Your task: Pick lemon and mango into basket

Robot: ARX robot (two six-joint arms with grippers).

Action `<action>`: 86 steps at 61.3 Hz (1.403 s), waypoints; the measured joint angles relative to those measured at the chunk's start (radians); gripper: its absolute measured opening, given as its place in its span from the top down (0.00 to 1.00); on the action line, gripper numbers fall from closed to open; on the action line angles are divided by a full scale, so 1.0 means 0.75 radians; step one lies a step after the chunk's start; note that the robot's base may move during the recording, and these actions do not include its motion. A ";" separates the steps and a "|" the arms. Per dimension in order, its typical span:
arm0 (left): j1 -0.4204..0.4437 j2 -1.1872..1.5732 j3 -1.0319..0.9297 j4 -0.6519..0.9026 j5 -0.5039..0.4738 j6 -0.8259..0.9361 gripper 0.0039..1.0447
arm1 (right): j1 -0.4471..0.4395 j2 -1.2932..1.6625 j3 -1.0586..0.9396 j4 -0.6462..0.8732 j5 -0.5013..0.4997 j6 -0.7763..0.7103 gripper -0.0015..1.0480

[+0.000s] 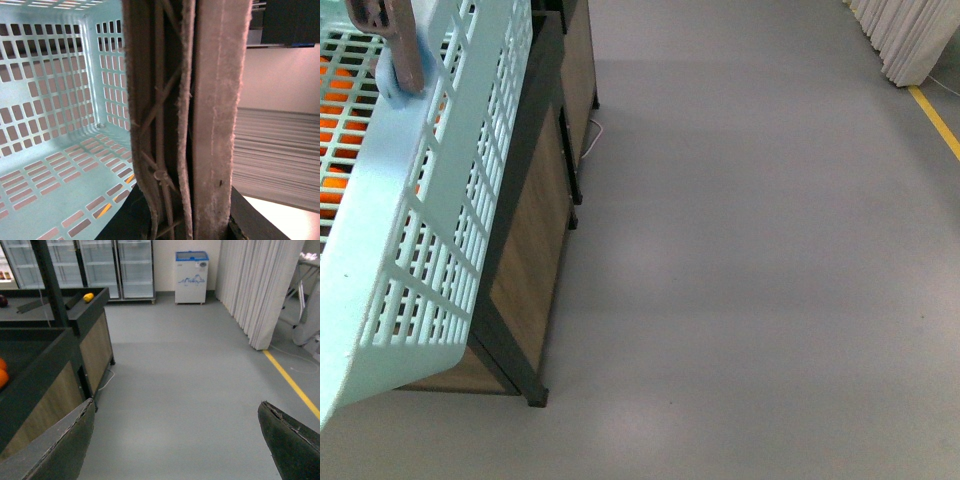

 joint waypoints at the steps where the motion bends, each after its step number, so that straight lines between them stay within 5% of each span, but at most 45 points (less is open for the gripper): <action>1: 0.000 0.000 0.000 0.000 -0.001 0.000 0.82 | 0.000 -0.001 0.000 0.001 0.006 -0.001 0.08; 86: 0.000 -0.002 0.000 0.000 -0.001 0.003 0.82 | 0.000 -0.002 0.000 0.001 0.001 0.000 0.08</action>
